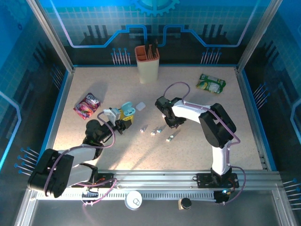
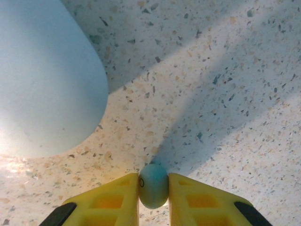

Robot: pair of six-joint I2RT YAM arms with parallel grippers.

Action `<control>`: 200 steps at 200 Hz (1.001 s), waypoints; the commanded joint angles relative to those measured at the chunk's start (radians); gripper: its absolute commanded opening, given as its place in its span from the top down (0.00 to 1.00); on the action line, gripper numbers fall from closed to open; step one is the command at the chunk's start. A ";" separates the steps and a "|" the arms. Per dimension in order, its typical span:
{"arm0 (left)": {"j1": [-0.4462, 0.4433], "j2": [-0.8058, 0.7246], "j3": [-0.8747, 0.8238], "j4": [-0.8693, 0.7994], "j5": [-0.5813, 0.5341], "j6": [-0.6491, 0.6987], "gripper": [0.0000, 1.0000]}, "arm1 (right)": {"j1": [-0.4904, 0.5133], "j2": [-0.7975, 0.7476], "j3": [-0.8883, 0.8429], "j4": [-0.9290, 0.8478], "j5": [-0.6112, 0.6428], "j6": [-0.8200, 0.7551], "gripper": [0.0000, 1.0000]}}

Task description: Insert the wireless bluetooth earbuds into the charging case

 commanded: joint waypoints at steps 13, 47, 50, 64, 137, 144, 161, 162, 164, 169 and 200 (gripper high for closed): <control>-0.002 0.043 0.025 0.082 0.054 -0.015 0.59 | -0.048 -0.147 -0.079 0.077 -0.135 0.027 0.81; -0.073 0.120 0.052 0.140 0.024 0.000 0.59 | -0.127 -0.315 -0.198 0.201 -0.349 0.073 0.82; -0.080 0.128 0.056 0.145 0.020 0.002 0.59 | -0.135 -0.330 -0.211 0.214 -0.373 0.080 0.82; -0.121 0.167 0.077 0.167 -0.001 0.011 0.59 | -0.172 -0.407 -0.264 0.263 -0.471 0.111 0.82; -0.263 0.323 0.228 0.150 -0.064 0.059 0.60 | -0.282 -0.755 -0.403 0.312 -0.751 0.244 0.80; -0.273 0.341 0.243 0.152 -0.064 0.060 0.60 | -0.281 -0.773 -0.404 0.311 -0.770 0.254 0.80; -0.295 0.378 0.277 0.163 -0.060 0.062 0.60 | -0.271 -0.824 -0.404 0.327 -0.799 0.280 0.80; -0.296 0.381 0.279 0.164 -0.060 0.062 0.60 | -0.271 -0.827 -0.404 0.328 -0.799 0.282 0.80; -0.299 0.384 0.282 0.164 -0.057 0.062 0.60 | -0.268 -0.833 -0.404 0.331 -0.799 0.285 0.80; -0.306 0.393 0.292 0.162 -0.052 0.064 0.60 | -0.264 -0.846 -0.404 0.338 -0.801 0.293 0.80; -0.344 0.435 0.324 0.157 -0.052 0.096 0.60 | -0.199 -0.871 -0.389 0.371 -0.806 0.326 0.80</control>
